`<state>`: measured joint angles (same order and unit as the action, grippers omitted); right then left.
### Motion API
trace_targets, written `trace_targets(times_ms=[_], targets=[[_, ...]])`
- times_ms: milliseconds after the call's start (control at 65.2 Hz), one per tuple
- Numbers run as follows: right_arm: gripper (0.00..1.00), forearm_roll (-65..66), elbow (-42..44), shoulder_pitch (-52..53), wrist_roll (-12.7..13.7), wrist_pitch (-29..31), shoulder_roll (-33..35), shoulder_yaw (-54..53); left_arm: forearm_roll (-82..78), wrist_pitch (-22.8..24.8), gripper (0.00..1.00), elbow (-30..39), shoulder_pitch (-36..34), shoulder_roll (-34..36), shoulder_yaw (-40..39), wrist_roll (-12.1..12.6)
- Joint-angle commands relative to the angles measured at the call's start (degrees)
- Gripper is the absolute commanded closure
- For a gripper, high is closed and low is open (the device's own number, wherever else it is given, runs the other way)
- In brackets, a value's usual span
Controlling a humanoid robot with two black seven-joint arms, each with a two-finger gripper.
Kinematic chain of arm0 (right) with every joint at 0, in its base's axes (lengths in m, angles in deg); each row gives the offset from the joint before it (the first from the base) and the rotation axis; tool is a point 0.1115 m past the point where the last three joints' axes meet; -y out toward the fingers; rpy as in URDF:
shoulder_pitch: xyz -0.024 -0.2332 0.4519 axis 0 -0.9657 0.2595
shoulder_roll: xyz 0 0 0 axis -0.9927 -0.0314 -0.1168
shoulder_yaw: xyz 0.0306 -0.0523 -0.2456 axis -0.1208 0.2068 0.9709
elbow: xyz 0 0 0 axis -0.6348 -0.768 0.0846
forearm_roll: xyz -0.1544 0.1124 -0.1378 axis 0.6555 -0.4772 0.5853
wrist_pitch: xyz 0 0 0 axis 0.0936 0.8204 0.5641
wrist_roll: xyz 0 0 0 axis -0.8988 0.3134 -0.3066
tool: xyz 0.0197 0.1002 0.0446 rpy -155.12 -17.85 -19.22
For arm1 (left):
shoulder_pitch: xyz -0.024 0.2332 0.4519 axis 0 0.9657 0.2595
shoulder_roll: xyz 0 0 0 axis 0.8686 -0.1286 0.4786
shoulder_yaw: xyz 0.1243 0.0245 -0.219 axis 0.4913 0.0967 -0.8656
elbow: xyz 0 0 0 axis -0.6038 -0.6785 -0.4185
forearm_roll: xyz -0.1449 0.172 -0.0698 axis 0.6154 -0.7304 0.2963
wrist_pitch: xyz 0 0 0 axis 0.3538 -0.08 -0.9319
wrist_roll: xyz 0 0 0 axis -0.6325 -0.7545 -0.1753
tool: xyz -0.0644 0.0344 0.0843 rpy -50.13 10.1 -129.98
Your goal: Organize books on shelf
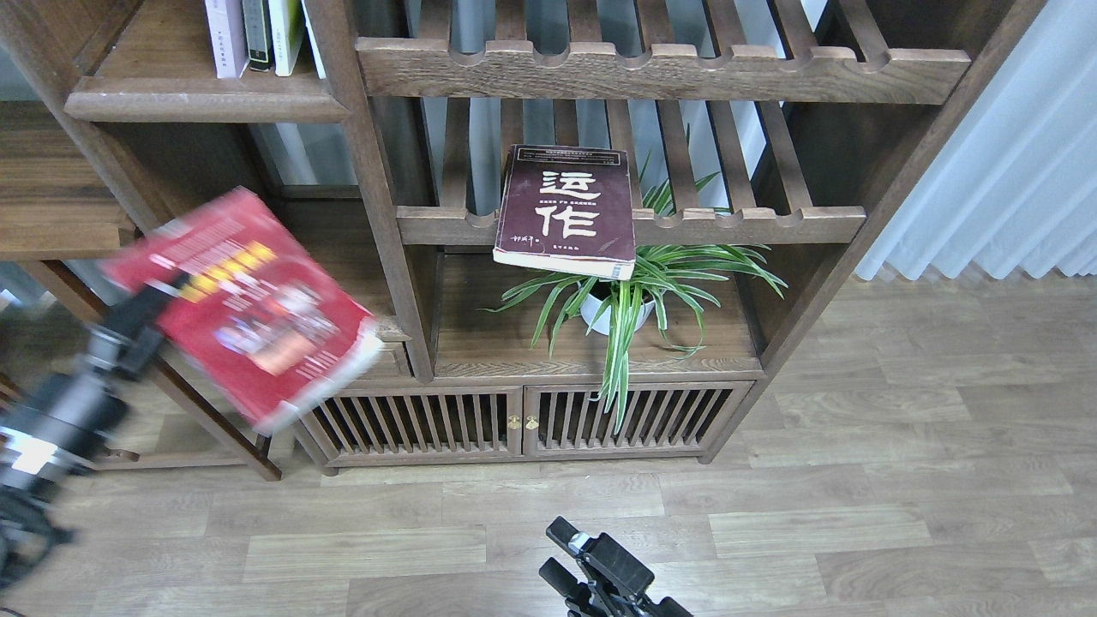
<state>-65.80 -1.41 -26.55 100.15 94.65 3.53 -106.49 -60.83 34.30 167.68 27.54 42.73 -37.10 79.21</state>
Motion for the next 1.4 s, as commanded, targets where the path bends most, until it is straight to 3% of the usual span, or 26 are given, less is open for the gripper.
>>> trace_targets(times_ms=[0,61,199,383,675,813,1073,1380], targets=[[0.1,-0.01,0.14,0.1,0.0,0.0,-0.1,0.0,-0.01,0.0,0.96,0.0,-2.31,4.36,-4.79,0.9],[0.1,-0.01,0.23,0.1,0.0,0.0,-0.19,0.0,-0.09,0.0,0.96,0.0,-3.98,5.77,-5.49,0.99],[0.1,0.08,0.32,0.1,0.0,0.0,-0.19,0.0,-2.73,0.0,0.96,-1.58,-12.76,10.07,-5.23,4.06],[0.1,-0.1,0.32,0.1,-0.08,0.0,-0.19,0.0,-16.51,0.0,0.96,-6.76,-25.94,14.38,-4.96,6.61],[0.09,-0.18,0.32,0.71,-0.17,0.0,-0.27,0.09,-29.27,0.0,0.96,-14.85,-41.94,13.94,1.18,8.9],[0.09,-0.27,0.32,1.68,-0.17,0.0,-0.54,0.09,-33.58,0.0,0.96,-17.58,-46.25,11.13,3.91,9.16],[0.07,-0.62,0.32,3.17,-0.35,0.0,-0.54,0.09,-44.56,0.0,0.96,-25.57,-61.01,5.07,10.32,9.43],[0.06,-3.61,0.32,5.54,-0.44,0.0,-0.54,0.0,-51.69,0.0,0.96,-31.99,-69.37,4.19,13.23,9.25]])
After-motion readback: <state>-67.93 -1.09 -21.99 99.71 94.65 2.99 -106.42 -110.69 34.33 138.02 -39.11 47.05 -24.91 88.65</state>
